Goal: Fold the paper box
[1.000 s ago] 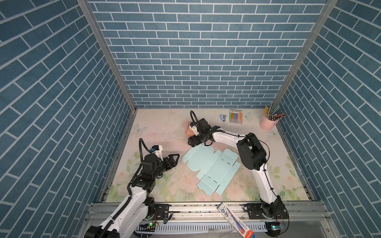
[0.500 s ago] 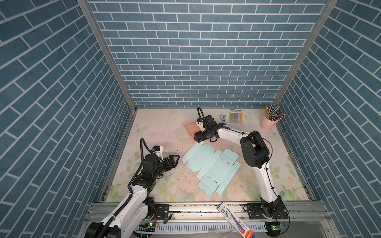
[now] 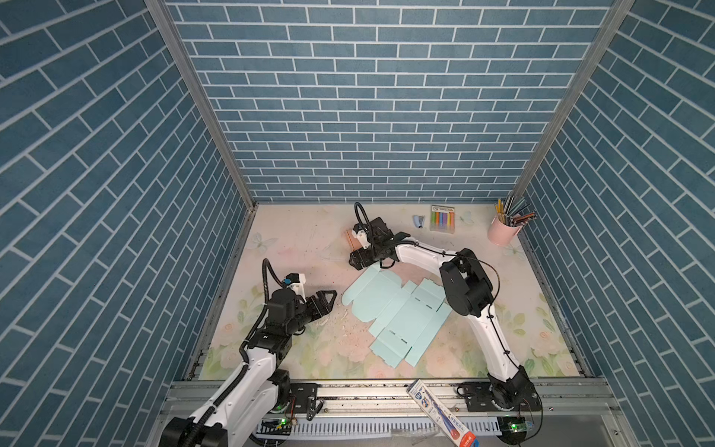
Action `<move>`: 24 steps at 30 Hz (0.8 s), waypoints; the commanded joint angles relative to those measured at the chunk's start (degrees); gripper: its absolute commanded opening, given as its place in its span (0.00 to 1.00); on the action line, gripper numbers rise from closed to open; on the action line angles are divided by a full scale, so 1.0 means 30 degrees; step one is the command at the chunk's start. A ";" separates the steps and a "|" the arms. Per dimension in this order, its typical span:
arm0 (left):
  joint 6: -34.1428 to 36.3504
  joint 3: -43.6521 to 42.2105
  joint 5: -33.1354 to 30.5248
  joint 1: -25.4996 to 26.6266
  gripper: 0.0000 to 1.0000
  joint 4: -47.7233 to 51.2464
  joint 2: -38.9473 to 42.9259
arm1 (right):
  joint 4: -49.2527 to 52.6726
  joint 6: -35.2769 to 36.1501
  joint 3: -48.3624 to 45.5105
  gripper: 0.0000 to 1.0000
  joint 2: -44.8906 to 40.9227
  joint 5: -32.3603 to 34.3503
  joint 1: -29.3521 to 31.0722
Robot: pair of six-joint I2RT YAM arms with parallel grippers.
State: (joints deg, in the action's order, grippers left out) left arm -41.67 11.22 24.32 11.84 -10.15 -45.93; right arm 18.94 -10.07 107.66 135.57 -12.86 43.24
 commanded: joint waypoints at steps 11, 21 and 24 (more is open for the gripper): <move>-0.0145 -0.0300 -0.0112 -0.0210 0.83 -0.0629 0.0429 | 0.0943 0.0271 0.3397 0.88 0.2205 -0.0321 -0.0264; 0.0208 0.0279 -0.0166 -0.0247 0.83 -0.0525 -0.0041 | 0.0268 0.0369 0.0946 0.88 0.0477 0.0250 -0.0547; 0.0244 0.0327 -0.0248 -0.0228 0.83 -0.0403 0.0076 | -0.0155 0.0279 0.0139 0.88 -0.0076 0.0346 -0.0765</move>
State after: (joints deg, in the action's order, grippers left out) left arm -41.71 10.90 24.08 11.60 -11.25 -46.06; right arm 17.82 -10.00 110.08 138.04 -12.82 41.95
